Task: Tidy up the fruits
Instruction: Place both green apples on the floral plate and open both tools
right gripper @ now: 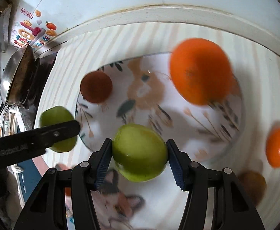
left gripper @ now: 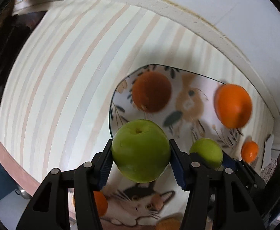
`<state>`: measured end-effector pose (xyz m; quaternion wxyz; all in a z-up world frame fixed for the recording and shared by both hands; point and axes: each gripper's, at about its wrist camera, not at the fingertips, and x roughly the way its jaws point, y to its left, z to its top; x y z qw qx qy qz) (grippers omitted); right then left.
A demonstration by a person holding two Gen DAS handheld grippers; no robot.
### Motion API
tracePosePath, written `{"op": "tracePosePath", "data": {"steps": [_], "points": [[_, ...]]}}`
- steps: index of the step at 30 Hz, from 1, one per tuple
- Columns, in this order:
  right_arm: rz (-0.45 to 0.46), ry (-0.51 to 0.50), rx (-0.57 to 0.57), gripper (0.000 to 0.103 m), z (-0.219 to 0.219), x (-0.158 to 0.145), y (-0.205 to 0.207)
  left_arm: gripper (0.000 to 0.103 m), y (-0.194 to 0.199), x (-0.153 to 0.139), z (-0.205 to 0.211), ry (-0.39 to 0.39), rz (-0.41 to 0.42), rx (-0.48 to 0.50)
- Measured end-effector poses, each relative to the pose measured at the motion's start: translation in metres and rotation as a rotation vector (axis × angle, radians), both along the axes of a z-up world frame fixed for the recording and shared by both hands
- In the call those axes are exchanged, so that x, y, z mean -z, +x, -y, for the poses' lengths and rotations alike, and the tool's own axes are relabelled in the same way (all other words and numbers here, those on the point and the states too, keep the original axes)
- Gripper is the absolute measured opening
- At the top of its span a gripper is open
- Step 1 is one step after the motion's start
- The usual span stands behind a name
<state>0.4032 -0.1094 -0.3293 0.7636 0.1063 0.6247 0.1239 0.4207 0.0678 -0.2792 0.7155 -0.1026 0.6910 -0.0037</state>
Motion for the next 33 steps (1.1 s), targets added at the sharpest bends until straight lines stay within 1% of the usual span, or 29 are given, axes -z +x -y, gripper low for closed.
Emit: {"op": "tracePosePath", "data": {"steps": [3, 7, 10, 12, 13, 14, 15, 16, 17, 18, 19, 20, 21, 22, 23, 24, 27, 28, 32, 33], "points": [[-0.005, 0.013, -0.033, 0.060, -0.018, 0.010, 0.013, 0.052, 0.015, 0.016, -0.005, -0.006, -0.041, -0.012], [0.001, -0.017, -0.073, 0.060, -0.038, 0.021, 0.018, 0.052, 0.021, 0.029, -0.006, 0.016, -0.065, -0.009], [-0.007, -0.012, -0.072, 0.060, -0.039, 0.027, 0.021, 0.053, 0.023, 0.035, -0.005, 0.008, -0.087, 0.005], [-0.023, 0.000, -0.060, 0.060, -0.038, 0.030, 0.025, 0.053, 0.025, 0.041, 0.004, 0.011, -0.088, 0.004], [-0.036, 0.004, -0.061, 0.067, -0.037, 0.032, 0.027, 0.053, 0.026, 0.042, 0.005, 0.011, -0.092, 0.000], [-0.044, 0.008, -0.062, 0.076, -0.035, 0.032, 0.028, 0.053, 0.026, 0.042, 0.004, 0.011, -0.096, -0.001], [-0.048, 0.015, -0.058, 0.079, -0.034, 0.032, 0.029, 0.053, 0.026, 0.042, 0.005, 0.012, -0.100, -0.001], [-0.054, 0.028, -0.062, 0.082, -0.033, 0.031, 0.031, 0.053, 0.025, 0.041, 0.004, 0.012, -0.103, 0.000], [-0.056, 0.031, -0.065, 0.082, -0.033, 0.030, 0.031, 0.053, 0.025, 0.038, -0.005, 0.011, -0.104, 0.002], [-0.057, 0.030, -0.066, 0.082, -0.032, 0.027, 0.031, 0.054, 0.025, 0.036, -0.006, 0.009, -0.098, -0.001], [-0.055, 0.026, -0.063, 0.082, -0.030, 0.024, 0.032, 0.057, 0.027, 0.034, -0.007, 0.009, -0.094, -0.001], [-0.055, 0.028, -0.064, 0.083, -0.028, 0.021, 0.031, 0.059, 0.027, 0.031, -0.008, 0.006, -0.085, -0.001], [-0.056, 0.025, -0.065, 0.084, -0.028, 0.019, 0.031, 0.062, 0.024, 0.025, -0.011, -0.002, -0.079, -0.001], [-0.058, 0.021, -0.060, 0.085, -0.026, 0.015, 0.031, 0.069, 0.023, 0.022, -0.012, -0.006, -0.076, -0.003], [-0.058, 0.020, -0.059, 0.086, -0.024, 0.012, 0.030, 0.072, 0.022, 0.019, -0.013, -0.009, -0.070, -0.004], [-0.061, 0.007, -0.059, 0.088, -0.022, 0.008, 0.028, 0.077, 0.020, 0.014, -0.014, -0.015, -0.061, -0.005], [-0.057, -0.013, -0.055, 0.093, -0.016, -0.003, 0.022, 0.078, 0.012, 0.005, -0.017, -0.011, -0.045, -0.007], [-0.053, -0.035, -0.047, 0.095, -0.013, -0.008, 0.019, 0.078, 0.009, 0.001, -0.018, -0.010, -0.037, -0.007], [-0.022, -0.088, -0.011, 0.095, 0.003, -0.027, 0.006, 0.078, -0.010, -0.019, -0.023, 0.016, 0.009, -0.008], [-0.016, -0.095, -0.004, 0.095, 0.008, -0.031, 0.003, 0.078, -0.016, -0.025, -0.024, 0.034, 0.027, -0.007]]}}
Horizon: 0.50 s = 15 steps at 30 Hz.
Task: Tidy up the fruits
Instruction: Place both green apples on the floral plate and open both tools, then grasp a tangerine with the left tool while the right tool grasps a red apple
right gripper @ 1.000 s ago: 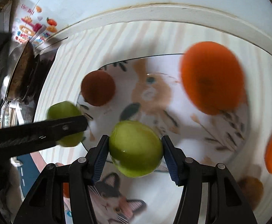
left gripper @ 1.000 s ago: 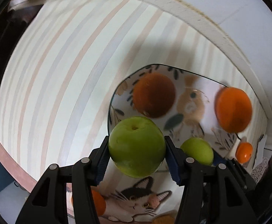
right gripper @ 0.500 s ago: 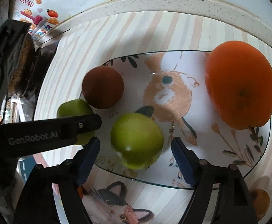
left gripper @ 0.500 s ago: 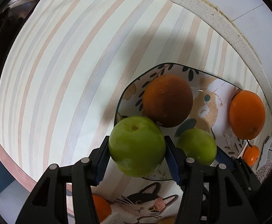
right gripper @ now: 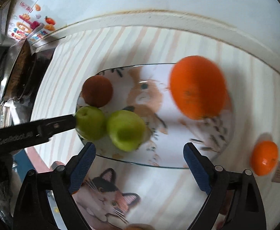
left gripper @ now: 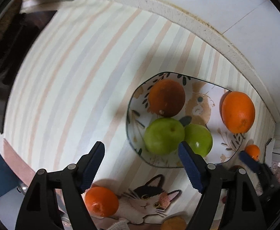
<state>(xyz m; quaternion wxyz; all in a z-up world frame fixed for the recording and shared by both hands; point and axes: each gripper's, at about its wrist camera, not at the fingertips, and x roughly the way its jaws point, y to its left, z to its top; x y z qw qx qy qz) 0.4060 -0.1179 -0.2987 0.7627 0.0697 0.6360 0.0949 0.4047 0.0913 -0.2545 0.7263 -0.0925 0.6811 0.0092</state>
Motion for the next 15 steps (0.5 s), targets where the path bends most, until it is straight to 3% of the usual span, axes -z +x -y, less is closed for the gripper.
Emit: {"op": "tracePosePath", "data": {"steps": [4, 15], "points": [[0.034, -0.063, 0.020, 0.095, 0.010, -0.019, -0.014, 0.078, -0.020, -0.018, -0.002, 0.053, 0.057, 0.006], [0.104, -0.106, 0.061, 0.095, 0.020, -0.064, -0.054, 0.078, -0.073, -0.070, -0.001, 0.132, 0.208, 0.017]]}}
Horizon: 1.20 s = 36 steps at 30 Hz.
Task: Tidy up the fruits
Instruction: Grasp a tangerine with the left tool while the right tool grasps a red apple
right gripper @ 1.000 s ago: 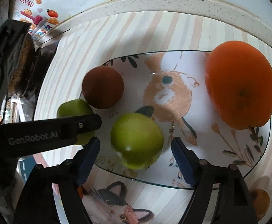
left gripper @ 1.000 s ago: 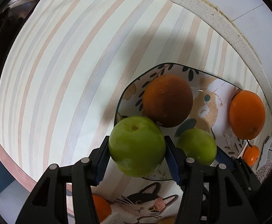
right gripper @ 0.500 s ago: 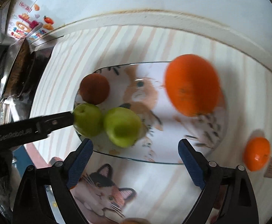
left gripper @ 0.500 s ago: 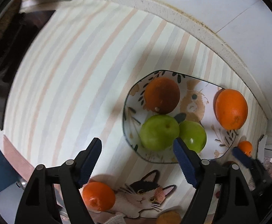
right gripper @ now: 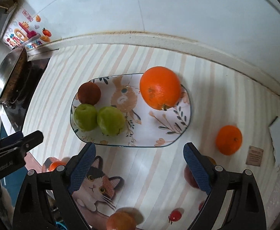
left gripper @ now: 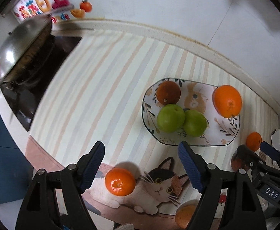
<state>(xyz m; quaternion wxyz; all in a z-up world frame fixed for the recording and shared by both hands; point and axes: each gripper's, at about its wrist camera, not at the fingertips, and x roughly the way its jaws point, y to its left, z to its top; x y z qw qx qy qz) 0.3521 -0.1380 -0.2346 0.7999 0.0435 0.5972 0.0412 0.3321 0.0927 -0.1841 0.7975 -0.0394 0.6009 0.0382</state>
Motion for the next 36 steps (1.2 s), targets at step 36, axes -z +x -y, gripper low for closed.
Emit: {"op": "tracePosePath", "data": {"steps": [36], "points": [[-0.418, 0.165, -0.089, 0.095, -0.032, 0.090, -0.098, 0.087, -0.091, 0.033, -0.037, 0.040, -0.094, -0.052]]}}
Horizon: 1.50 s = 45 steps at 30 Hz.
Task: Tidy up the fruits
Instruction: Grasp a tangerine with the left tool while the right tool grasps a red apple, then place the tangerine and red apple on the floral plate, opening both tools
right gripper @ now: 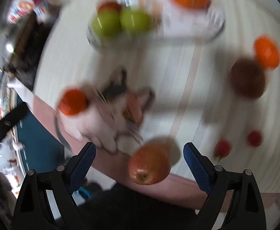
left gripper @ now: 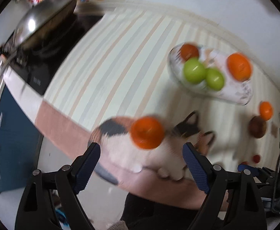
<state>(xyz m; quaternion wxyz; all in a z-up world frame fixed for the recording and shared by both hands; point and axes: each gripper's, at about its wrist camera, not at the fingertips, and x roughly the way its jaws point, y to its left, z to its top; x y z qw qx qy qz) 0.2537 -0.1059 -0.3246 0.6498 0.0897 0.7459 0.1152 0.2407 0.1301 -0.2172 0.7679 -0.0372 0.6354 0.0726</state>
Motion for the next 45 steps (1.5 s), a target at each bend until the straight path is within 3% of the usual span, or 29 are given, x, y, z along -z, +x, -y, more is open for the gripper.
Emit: {"op": "tracePosePath", "data": {"steps": [4, 6, 7, 11, 19, 21, 24, 30, 35, 39, 42, 45], "points": [[-0.051, -0.072, -0.067, 0.094, -0.009, 0.032, -0.010, 0.087, -0.004, 0.022, -0.014, 0.000, -0.050, -0.039], [-0.047, -0.086, -0.092, 0.082, -0.013, 0.040, -0.015, 0.087, -0.002, 0.029, -0.018, 0.000, -0.064, -0.053], [-0.037, -0.094, -0.121, 0.069, -0.018, 0.043, -0.017, 0.087, 0.000, 0.032, -0.020, 0.003, -0.072, -0.057], [0.032, -0.132, -0.187, 0.068, -0.029, 0.037, -0.021, 0.087, 0.012, 0.051, -0.025, -0.023, -0.119, -0.060], [0.089, -0.151, -0.124, 0.068, -0.023, 0.025, 0.010, 0.087, 0.052, 0.094, -0.015, -0.143, -0.230, -0.023], [0.088, -0.162, -0.123, 0.068, -0.024, 0.028, 0.017, 0.087, 0.058, 0.103, -0.009, -0.140, -0.245, -0.001], [0.080, -0.153, -0.111, 0.068, -0.023, 0.031, 0.024, 0.064, 0.061, 0.110, -0.002, -0.123, -0.230, 0.020], [0.027, -0.114, -0.070, 0.069, -0.010, 0.030, 0.032, 0.063, 0.051, 0.109, 0.005, -0.097, -0.206, 0.023], [0.015, -0.101, -0.070, 0.076, -0.004, 0.023, 0.026, 0.063, 0.030, 0.112, 0.023, -0.156, -0.240, 0.030], [0.011, -0.132, -0.092, 0.076, -0.011, 0.027, 0.025, 0.064, 0.028, 0.112, 0.031, -0.126, -0.234, 0.038], [0.033, -0.121, -0.099, 0.069, -0.013, 0.029, 0.028, 0.064, 0.033, 0.118, 0.031, -0.139, -0.252, 0.030], [0.082, -0.144, -0.131, 0.069, -0.015, 0.030, 0.024, 0.063, 0.038, 0.120, 0.038, -0.129, -0.247, 0.042]]}}
